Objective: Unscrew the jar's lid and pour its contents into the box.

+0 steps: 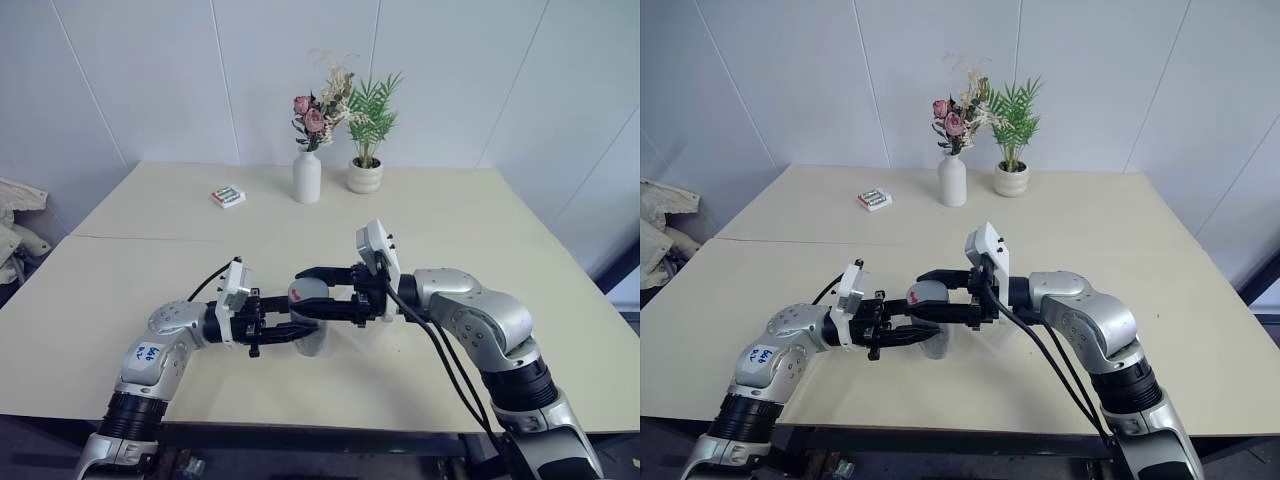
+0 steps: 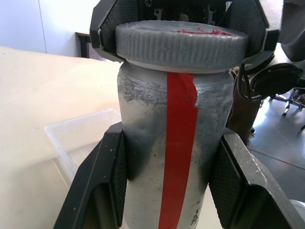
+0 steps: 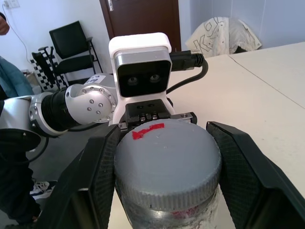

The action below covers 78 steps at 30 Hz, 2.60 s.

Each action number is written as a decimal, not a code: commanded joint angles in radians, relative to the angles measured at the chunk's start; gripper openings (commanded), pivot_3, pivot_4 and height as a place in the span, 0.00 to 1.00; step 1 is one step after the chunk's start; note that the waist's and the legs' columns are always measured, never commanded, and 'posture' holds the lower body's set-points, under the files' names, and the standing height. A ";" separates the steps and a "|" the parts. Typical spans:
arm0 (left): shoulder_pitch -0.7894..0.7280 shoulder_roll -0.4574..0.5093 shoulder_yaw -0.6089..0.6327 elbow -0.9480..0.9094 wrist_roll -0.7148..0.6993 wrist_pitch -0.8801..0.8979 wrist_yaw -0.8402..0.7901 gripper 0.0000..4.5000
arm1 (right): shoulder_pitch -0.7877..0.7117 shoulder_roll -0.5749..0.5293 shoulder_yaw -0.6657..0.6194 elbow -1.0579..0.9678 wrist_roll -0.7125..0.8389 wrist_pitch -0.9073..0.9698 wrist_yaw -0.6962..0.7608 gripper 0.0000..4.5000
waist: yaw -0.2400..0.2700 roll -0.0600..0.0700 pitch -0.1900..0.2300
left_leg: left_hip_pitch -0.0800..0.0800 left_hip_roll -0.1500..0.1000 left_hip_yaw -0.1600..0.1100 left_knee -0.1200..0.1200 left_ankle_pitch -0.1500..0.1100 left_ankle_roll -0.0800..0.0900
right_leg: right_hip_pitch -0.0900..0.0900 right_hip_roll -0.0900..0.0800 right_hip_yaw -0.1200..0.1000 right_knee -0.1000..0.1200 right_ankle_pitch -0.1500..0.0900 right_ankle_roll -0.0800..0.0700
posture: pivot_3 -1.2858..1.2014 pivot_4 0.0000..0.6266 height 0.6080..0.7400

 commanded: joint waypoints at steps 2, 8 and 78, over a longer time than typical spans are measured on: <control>-0.012 0.002 0.001 -0.033 -0.005 -0.011 -0.005 0.43 | -0.048 0.036 -0.072 -0.015 0.072 0.026 -0.036 0.57 | 0.000 0.000 0.000 | 0.000 0.001 0.000 0.000 0.000 0.000 | 0.000 0.001 0.000 0.000 0.000 -0.001 | 0.52 0.24 1.00; -0.005 0.010 -0.001 -0.034 -0.006 -0.011 -0.010 0.43 | -0.092 0.071 -0.142 0.007 0.152 0.096 -0.102 0.57 | 0.001 0.000 0.000 | 0.000 0.001 0.000 0.000 0.000 0.000 | 0.000 0.001 0.000 0.000 0.001 -0.001 | 0.52 0.24 1.00; -0.271 -0.027 0.023 0.276 0.194 -0.303 0.136 0.43 | 0.663 -0.507 -0.636 -0.242 0.074 -0.260 0.017 1.00 | 0.001 0.000 0.000 | 0.006 0.002 0.013 0.001 0.001 -0.001 | 0.003 0.004 0.015 -0.004 0.003 0.003 | 0.52 0.24 1.00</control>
